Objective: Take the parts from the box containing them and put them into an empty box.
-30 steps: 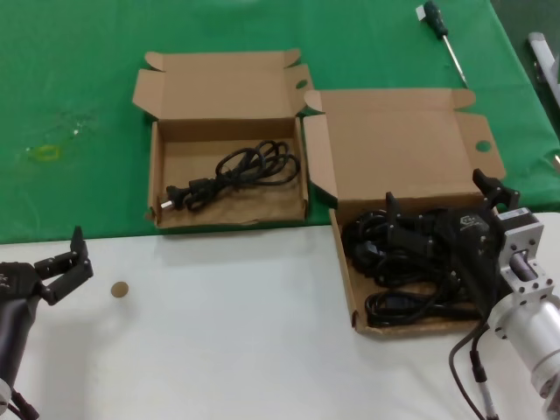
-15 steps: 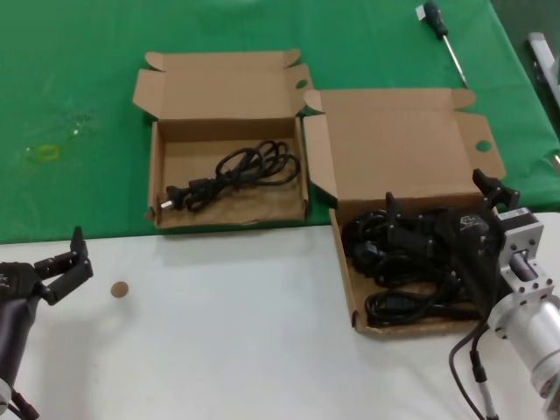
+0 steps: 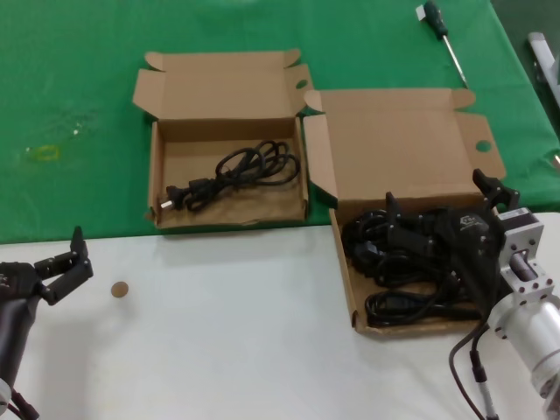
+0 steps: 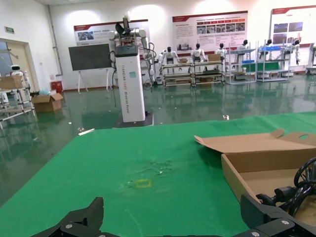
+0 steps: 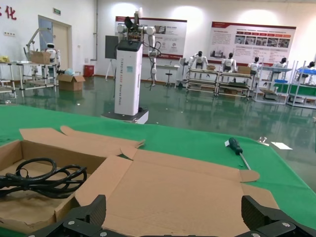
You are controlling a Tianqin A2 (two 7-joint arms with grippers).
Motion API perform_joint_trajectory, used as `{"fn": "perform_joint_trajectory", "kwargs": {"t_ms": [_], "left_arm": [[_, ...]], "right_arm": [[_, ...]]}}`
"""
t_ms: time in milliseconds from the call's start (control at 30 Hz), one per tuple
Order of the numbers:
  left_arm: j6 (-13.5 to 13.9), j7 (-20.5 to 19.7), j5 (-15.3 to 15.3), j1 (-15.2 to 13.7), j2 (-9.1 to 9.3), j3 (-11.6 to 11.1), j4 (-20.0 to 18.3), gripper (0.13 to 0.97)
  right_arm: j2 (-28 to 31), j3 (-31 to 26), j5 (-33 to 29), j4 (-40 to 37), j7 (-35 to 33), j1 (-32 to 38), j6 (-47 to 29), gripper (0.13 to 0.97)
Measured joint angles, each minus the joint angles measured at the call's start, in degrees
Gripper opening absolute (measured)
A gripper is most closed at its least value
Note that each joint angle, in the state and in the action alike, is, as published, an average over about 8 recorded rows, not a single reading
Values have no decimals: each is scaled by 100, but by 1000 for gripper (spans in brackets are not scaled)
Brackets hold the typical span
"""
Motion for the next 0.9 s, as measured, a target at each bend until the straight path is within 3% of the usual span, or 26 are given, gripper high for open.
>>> {"fn": "perform_joint_trajectory", "kwargs": {"t_ms": [900], "left_arm": [[0,0,0,0,0,0,0,966]], "right_arm": [[0,0,0,0,0,0,0,966]]}}
